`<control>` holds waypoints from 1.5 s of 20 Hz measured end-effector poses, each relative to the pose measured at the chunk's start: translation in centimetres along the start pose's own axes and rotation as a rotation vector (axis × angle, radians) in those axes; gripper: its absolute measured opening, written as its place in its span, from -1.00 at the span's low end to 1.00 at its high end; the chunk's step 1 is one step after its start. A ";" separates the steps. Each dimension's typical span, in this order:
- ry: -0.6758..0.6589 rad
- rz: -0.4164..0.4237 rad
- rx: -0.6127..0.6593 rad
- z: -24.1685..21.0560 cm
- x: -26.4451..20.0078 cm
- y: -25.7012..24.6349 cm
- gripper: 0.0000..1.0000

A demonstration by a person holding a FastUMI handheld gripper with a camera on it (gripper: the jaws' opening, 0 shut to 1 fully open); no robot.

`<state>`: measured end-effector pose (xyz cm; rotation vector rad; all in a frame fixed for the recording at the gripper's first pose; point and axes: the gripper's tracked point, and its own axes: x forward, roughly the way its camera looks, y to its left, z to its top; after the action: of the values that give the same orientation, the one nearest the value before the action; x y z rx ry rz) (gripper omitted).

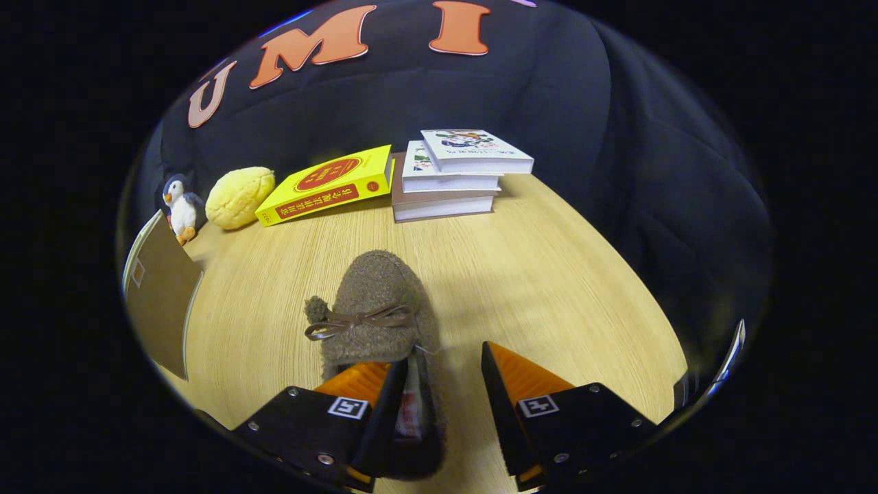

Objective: Open the storage box then place both shoes into the box .Put the left shoe in first, then the right shoe, with the right side of both shoes facing outward in a uniform manner.

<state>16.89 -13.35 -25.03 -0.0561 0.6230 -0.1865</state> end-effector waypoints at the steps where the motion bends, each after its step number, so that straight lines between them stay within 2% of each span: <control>1: 0.013 -0.009 -0.008 -0.2 0.7 0.0 0.20; 3: 0.035 0.013 0.027 -0.4 1.2 0.9 -0.19; 5: 0.032 -0.005 0.038 -0.2 1.2 0.6 -0.86; 6: 0.033 -0.010 0.048 -0.2 0.9 0.8 -0.93; 12: -0.005 -0.005 0.093 1.3 -2.9 2.8 -0.97; 18: -0.068 0.007 0.125 4.5 -8.3 8.2 -0.97; 30: -0.180 0.168 0.087 10.2 -17.4 28.5 -0.97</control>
<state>13.42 17.88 -9.85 0.0633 0.4371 -0.0446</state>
